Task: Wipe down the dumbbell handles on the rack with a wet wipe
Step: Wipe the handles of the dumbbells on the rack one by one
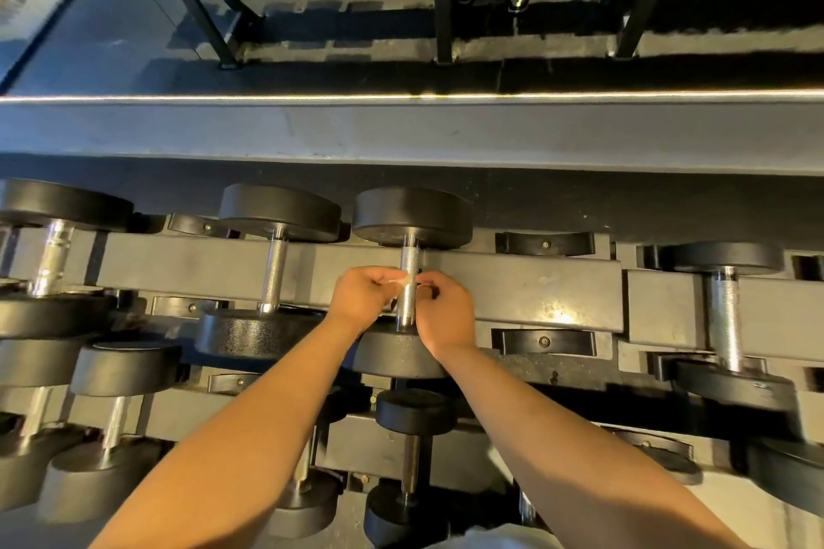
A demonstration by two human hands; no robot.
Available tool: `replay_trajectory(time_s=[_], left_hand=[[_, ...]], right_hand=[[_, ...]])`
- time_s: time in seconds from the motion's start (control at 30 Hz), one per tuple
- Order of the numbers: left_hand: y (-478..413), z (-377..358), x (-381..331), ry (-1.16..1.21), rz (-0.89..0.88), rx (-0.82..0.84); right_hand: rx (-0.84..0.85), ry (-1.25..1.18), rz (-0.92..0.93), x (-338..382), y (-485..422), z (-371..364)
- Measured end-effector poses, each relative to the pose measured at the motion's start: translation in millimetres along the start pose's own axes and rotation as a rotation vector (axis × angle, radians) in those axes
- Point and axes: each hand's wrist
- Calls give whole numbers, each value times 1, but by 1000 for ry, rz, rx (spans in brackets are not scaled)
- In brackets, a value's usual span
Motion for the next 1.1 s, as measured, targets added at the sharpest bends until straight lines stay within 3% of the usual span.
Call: replay_trajectory(time_s=[0.2,0.53,0.83,1.1], left_hand=[[-6,-4,-17,153,-27,-129],[13,-6,-7,-174,43,25],[35,-5,-14,-247,66,63],[48,-8,0,-34,-62,-11]], right_hand=[[12,-22,-11,-2,-2,0],[20,-14,17,-2,-2,0],[71,75,34,-2,-3,4],[275,27,123,-9,0,19]])
Point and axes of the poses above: each hand's wrist, its own y-axis away from the middle knuckle, its own z-axis out of the back of the hand, x = y × z
